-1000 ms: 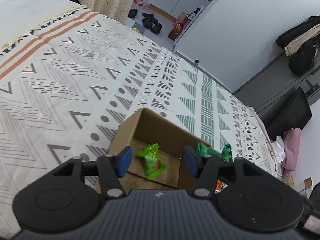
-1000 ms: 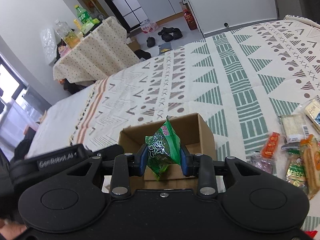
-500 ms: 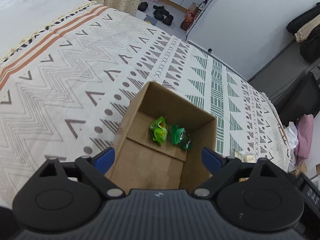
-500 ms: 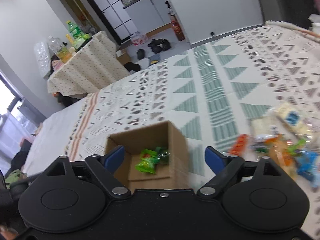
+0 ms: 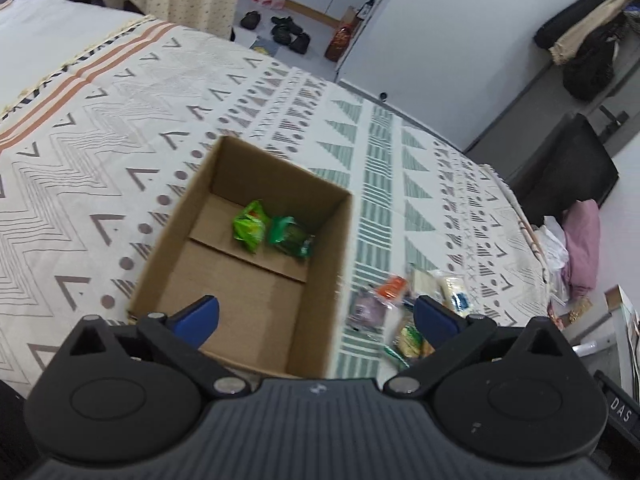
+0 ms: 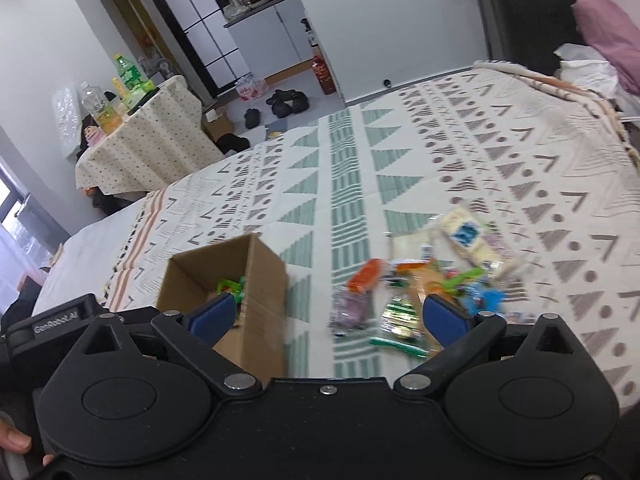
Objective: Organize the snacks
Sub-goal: 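Move both tools back from the box to the snack pile, then grasp the red chocolate bar with the left tool while the right tool grasps a blue packet, then carry the red bar and blue packet into the box and open both tools, then move both open tools back toward the remaining snack pile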
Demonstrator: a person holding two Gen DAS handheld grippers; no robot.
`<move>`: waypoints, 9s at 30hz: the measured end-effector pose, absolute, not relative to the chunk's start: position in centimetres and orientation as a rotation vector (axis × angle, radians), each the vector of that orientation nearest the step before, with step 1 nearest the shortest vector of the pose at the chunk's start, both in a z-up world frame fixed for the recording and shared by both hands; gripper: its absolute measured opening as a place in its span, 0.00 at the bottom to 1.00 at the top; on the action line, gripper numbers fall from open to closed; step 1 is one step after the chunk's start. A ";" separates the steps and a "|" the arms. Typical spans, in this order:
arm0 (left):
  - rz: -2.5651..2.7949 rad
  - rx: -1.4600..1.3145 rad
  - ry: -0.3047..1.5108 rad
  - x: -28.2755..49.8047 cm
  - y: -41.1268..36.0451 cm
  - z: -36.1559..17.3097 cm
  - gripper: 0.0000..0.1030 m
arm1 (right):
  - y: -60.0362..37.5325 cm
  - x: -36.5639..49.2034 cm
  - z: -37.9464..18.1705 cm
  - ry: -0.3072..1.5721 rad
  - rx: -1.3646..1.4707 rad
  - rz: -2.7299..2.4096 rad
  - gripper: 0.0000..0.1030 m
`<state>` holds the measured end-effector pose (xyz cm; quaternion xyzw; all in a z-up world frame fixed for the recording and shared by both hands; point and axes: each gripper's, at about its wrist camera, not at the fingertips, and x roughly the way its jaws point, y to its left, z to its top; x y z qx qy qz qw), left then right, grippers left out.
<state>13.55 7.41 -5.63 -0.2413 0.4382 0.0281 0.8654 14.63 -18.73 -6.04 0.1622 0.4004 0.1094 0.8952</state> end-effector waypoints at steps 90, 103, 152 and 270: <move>0.123 -0.475 1.168 17.6 -5.6 -17.1 0.17 | -28.2 20.5 -20.2 1.108 0.354 0.213 0.22; 0.012 -0.444 1.037 17.4 -1.9 -14.5 0.17 | -28.4 17.7 -17.0 1.036 0.369 0.213 0.21; 0.028 -0.656 0.822 19.4 14.7 -9.2 0.17 | -7.2 19.7 -6.2 0.841 0.221 0.353 0.21; -0.065 -0.140 1.102 24.2 -11.1 -19.7 0.66 | -30.9 21.9 -19.8 1.068 0.582 0.223 0.73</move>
